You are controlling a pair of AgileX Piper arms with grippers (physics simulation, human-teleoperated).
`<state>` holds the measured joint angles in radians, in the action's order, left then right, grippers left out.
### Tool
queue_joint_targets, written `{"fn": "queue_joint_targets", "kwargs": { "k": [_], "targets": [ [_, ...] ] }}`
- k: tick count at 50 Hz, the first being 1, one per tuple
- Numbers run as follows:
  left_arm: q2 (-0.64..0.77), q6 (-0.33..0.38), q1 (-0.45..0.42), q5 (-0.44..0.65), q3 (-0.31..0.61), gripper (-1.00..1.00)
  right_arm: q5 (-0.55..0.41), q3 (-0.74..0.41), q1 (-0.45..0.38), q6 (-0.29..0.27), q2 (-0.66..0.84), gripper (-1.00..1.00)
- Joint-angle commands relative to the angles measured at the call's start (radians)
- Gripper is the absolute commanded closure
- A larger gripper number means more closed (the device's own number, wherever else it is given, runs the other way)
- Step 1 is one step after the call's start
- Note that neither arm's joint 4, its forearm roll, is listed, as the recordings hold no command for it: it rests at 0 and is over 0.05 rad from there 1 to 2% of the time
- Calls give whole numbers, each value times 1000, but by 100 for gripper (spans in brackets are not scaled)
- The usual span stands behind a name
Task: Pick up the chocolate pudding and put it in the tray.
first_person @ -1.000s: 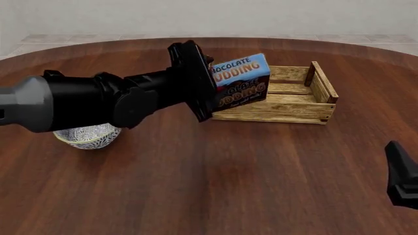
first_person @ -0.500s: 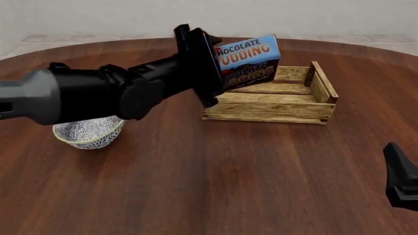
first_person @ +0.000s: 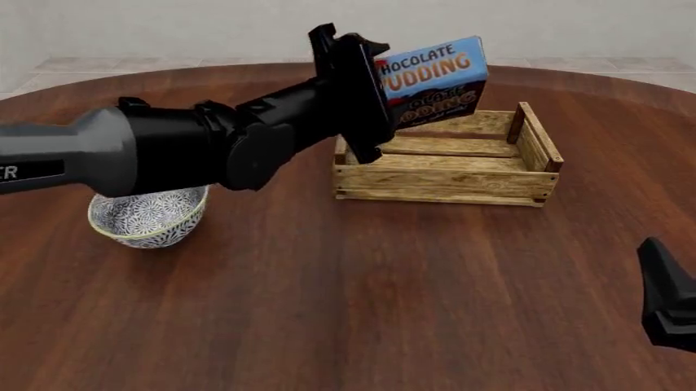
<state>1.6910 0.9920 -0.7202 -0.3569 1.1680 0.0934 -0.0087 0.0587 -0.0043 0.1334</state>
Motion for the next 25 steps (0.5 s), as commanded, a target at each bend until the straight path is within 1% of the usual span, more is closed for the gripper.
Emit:
{"fn": "queue_joint_targets", "kwargs": {
  "k": [1, 9, 10, 11, 16, 18, 19, 21, 25],
  "targets": [
    [41, 34, -12, -6, 54, 100, 8, -2, 0, 3, 11, -100],
    [60, 41, -23, 20, 93, 100, 20, 2, 0, 5, 21, -100],
    [57, 36, -39, 35, 89, 100, 19, 1, 1, 6, 20, -100],
    [66, 49, -31, 22, 91, 100, 21, 3, 1, 7, 20, -100],
    [84, 27, -37, 27, 110, 100, 22, 7, 2, 8, 17, -100],
    [94, 36, -33, 18, 112, 100, 22, 7, 2, 8, 17, -100],
    [99, 16, -33, 25, 126, 100, 22, 7, 2, 8, 17, -100],
    [109, 29, -37, 10, 120, 100, 22, 7, 2, 6, 18, -100],
    [120, 16, -41, 13, 138, 100, 25, 4, 3, 7, 24, -100]
  ]
}}
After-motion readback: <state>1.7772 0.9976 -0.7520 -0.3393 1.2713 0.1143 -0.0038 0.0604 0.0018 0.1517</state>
